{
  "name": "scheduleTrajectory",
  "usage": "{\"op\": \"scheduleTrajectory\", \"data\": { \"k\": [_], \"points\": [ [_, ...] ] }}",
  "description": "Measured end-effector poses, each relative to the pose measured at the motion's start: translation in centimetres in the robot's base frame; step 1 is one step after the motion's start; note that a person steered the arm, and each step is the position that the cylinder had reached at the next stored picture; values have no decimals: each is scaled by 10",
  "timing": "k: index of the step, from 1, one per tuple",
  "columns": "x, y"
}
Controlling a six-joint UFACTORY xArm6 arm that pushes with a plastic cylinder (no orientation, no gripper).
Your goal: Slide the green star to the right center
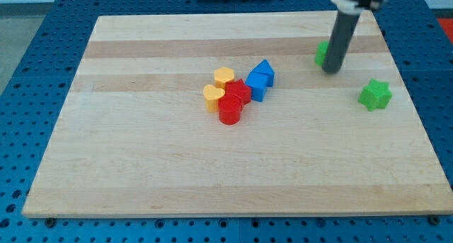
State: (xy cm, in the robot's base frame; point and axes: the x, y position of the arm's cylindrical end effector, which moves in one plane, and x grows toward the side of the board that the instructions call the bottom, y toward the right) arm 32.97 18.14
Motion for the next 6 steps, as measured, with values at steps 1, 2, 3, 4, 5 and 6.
{"op": "scheduleTrajectory", "data": {
  "k": [1,2,3,4,5,6],
  "points": [
    [-10,4],
    [2,4],
    [126,-12],
    [201,-12],
    [208,74],
    [207,94]
  ]
}}
